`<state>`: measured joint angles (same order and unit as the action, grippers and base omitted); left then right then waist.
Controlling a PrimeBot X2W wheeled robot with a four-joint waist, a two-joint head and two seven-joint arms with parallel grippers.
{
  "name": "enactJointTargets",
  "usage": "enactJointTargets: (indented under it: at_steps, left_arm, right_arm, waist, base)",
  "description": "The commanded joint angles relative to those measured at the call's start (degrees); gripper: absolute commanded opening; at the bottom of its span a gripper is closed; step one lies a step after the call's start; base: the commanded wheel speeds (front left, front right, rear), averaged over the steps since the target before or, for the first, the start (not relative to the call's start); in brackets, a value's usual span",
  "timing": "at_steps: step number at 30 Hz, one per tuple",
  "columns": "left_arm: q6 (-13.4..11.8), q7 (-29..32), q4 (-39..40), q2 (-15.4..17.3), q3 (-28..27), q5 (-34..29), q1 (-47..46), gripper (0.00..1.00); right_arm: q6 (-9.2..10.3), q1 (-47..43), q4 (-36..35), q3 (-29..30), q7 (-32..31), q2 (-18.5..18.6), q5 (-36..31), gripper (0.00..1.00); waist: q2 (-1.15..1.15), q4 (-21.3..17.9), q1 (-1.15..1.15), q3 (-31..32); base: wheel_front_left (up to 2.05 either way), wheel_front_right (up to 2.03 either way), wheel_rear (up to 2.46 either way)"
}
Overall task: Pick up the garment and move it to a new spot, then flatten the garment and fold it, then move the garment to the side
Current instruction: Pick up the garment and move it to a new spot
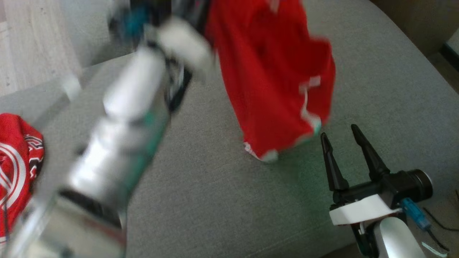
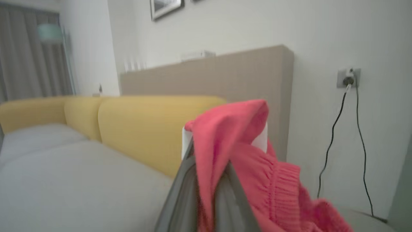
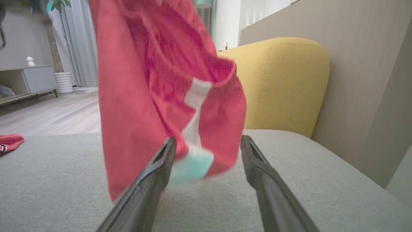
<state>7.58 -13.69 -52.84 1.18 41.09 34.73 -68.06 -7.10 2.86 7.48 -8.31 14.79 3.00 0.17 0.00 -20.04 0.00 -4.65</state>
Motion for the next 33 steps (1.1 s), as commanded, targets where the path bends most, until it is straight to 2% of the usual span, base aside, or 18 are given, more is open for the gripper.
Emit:
enactJointTargets:
  at_steps: [1,4,5,6,7,8,11,15,19,24,28,33]
  left_arm:
    - [-0.1,-0.7,-0.4,2.1,-0.2,1.5,6.0,0.00]
    - [-0.5,-1.2,-1.7,2.0,-0.2,3.1,16.4,0.00]
    - [-0.9,-1.2,-1.5,2.0,-0.7,3.2,19.8,0.07]
    - [-1.6,-1.3,-0.6,2.0,-1.7,3.0,23.2,0.72]
    - [-2.3,-1.3,0.8,2.4,-2.5,2.3,26.6,1.00]
    - [-2.3,-1.3,0.8,2.4,-2.5,2.3,26.6,1.00]
    - [-5.6,-1.3,7.9,3.5,-9.0,0.6,37.7,1.00]
    - [-9.1,-1.3,22.0,3.2,-19.9,-4.3,53.4,1.00]
    - [-10.7,-1.3,35.5,2.1,-27.6,-11.2,66.7,1.00]
    - [-12.3,-1.3,47.3,1.7,-29.7,-17.2,75.1,1.00]
    - [-12.2,-1.3,49.0,1.7,-28.8,-20.4,77.5,1.00]
    - [-10.9,-1.3,49.8,1.7,-29.5,-23.9,78.3,1.00]
  right_arm:
    - [-0.39,1.0,-2.1,-0.7,0.2,-0.1,0.5,1.00]
    - [-0.39,0.3,-1.9,-0.4,0.2,-0.1,0.2,1.00]
    - [-0.39,0.0,-1.9,-0.2,0.2,-0.1,0.0,1.00]
    - [-0.39,-0.3,-1.8,-0.1,0.2,-0.1,-0.2,1.00]
    - [-0.39,-0.5,-1.7,-0.1,0.2,-0.1,-0.3,1.00]
    - [-0.39,-0.5,-1.7,-0.1,0.2,-0.1,-0.3,1.00]
    - [-0.39,-1.9,-1.3,0.8,0.2,-0.1,-0.8,1.00]
    - [-0.39,-4.8,-0.3,2.9,0.2,-0.1,0.2,1.00]
    - [-0.39,-7.4,0.5,4.5,0.2,-0.1,1.3,1.00]
    - [-0.39,-10.8,0.2,5.5,0.2,-0.1,2.0,1.00]
    - [-0.39,-13.7,-0.2,6.6,0.2,-0.1,2.4,1.00]
    - [-0.39,-16.3,-0.4,6.4,0.2,-0.1,2.6,1.00]
  waist:
    - [0.00,0.4,0.00,-0.1]
    - [0.00,1.6,0.00,0.3]
    - [0.00,2.1,0.00,0.4]
    - [0.00,2.7,0.00,0.7]
    - [0.00,3.2,0.00,0.9]
    - [0.00,3.2,0.00,0.9]
    - [0.00,5.7,0.00,2.4]
    - [0.00,10.3,0.00,5.1]
    - [0.00,15.3,0.00,7.4]
    - [0.00,20.5,0.00,10.0]
    - [0.00,23.3,0.00,12.0]
    - [0.00,23.9,0.00,13.4]
  base:
    - [0.00,0.00,0.00]
    - [0.00,0.00,0.00]
    - [0.00,0.00,0.00]
    - [0.00,0.00,0.00]
    - [0.00,0.00,0.00]
    - [0.00,0.00,0.00]
    - [0.00,0.00,0.00]
    - [0.00,0.00,0.00]
    - [0.00,0.00,0.00]
    - [0.00,0.00,0.00]
    - [0.00,0.00,0.00]
    - [0.00,0.00,0.00]
